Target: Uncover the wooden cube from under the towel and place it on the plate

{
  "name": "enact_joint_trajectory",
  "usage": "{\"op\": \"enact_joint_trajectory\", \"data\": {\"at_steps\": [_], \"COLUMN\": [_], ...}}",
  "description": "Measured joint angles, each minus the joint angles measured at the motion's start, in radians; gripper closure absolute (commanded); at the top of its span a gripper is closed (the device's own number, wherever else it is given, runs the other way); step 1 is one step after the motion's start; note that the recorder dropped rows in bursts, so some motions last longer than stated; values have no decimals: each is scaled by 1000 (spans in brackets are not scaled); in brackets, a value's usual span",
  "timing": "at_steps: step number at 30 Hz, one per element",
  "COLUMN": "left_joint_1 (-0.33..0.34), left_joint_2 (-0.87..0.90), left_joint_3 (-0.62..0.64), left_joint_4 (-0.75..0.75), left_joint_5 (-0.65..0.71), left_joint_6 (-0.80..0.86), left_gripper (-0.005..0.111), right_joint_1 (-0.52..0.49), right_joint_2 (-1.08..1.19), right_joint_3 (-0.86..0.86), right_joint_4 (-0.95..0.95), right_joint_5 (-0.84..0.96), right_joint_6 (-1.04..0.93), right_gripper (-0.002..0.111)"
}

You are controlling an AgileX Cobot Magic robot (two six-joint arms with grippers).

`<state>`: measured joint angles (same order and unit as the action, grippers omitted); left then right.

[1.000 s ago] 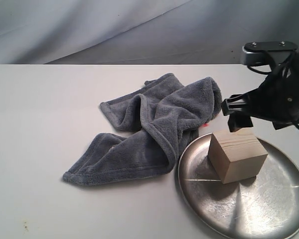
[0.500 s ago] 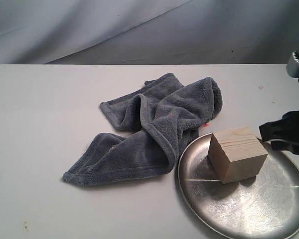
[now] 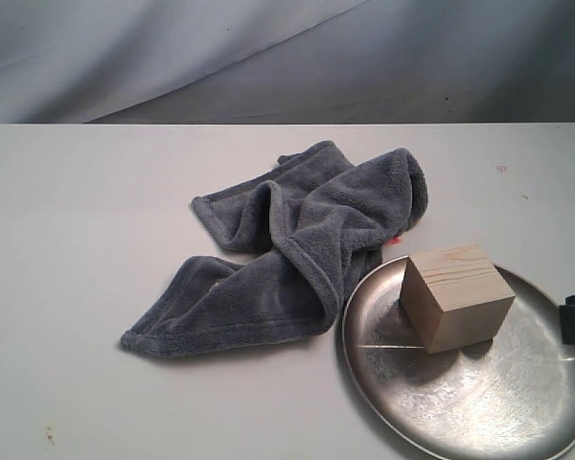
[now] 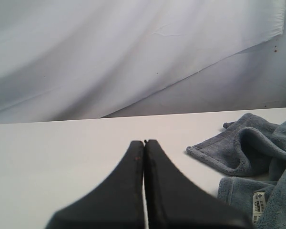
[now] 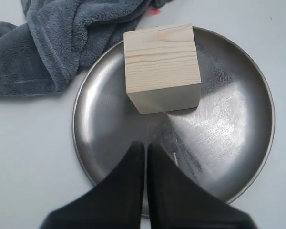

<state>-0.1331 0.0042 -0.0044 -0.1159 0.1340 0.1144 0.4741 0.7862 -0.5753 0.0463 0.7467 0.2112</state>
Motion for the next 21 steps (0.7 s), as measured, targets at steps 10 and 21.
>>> {"op": "enact_joint_trajectory", "data": {"at_steps": [10, 21], "left_joint_1": [0, 0], "left_joint_2": [0, 0], "left_joint_3": [0, 0], "left_joint_4": [0, 0], "left_joint_5": [0, 0], "left_joint_6": [0, 0], "left_gripper": [107, 107], "right_joint_1": [0, -67], "right_joint_2": [-175, -384], "right_joint_3": [166, 409], "right_joint_4": [-46, -56], "right_joint_5": [-163, -457], "right_joint_6": [121, 210], "right_gripper": [108, 108]}}
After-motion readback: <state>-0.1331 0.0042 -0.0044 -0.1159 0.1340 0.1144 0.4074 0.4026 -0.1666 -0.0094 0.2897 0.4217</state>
